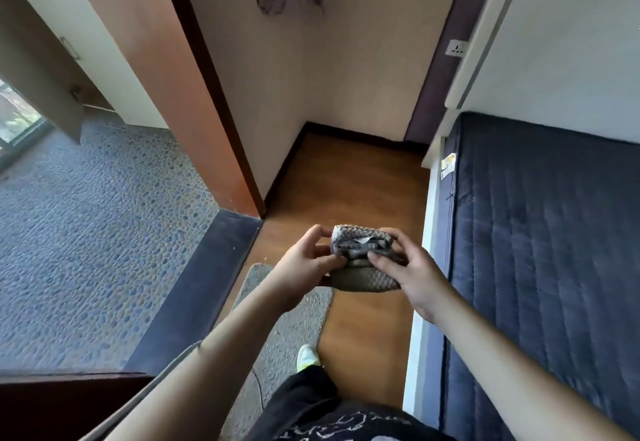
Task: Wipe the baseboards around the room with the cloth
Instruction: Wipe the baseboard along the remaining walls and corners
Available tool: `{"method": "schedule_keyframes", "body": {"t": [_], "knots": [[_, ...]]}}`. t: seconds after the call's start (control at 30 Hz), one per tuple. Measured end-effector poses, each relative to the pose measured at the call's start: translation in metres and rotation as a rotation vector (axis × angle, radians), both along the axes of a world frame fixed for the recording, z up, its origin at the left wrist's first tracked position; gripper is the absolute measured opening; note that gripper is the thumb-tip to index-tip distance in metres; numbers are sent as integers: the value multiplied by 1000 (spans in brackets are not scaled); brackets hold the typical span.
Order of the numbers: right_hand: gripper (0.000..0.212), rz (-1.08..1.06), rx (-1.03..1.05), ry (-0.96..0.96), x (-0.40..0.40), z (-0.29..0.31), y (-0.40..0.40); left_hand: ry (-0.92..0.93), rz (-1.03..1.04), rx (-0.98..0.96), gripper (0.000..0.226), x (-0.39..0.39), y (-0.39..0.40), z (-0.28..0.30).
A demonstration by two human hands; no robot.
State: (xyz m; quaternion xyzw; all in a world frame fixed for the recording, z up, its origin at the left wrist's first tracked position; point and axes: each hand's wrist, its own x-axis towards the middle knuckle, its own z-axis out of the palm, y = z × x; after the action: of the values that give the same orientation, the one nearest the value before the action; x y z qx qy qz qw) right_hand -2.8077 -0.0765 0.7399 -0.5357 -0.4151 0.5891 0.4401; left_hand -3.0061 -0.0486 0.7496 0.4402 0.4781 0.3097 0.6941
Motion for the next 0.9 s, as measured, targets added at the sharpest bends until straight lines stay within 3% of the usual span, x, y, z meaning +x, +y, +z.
{"method": "schedule_keyframes", "body": {"t": [0.23, 0.4, 0.5, 0.6, 0.73, 0.77, 0.83, 0.9], "knots": [[27, -4, -12, 94, -7, 13, 83, -159, -35, 50, 36, -12, 82, 4], [53, -19, 10, 145, 3, 13, 126, -175, -24, 48, 36, 2, 121, 6], [54, -44, 5, 177, 17, 8, 151, -97, -14, 122, 32, 18, 144, 3], [50, 2, -64, 187, 36, 5, 176, 87, -27, 317, 33, 33, 172, -1], [23, 172, -131, 398, 78, 2, 212, 217, -1, 476, 45, 61, 211, -7], [32, 192, -141, 421, 88, 1, 222, 259, -4, 511, 48, 70, 220, -6], [74, 218, -160, 320, 107, -7, 244, 342, -37, 579, 53, 90, 239, -4], [81, 219, -177, 206, 120, -13, 264, 386, -52, 610, 55, 110, 258, -1]]}}
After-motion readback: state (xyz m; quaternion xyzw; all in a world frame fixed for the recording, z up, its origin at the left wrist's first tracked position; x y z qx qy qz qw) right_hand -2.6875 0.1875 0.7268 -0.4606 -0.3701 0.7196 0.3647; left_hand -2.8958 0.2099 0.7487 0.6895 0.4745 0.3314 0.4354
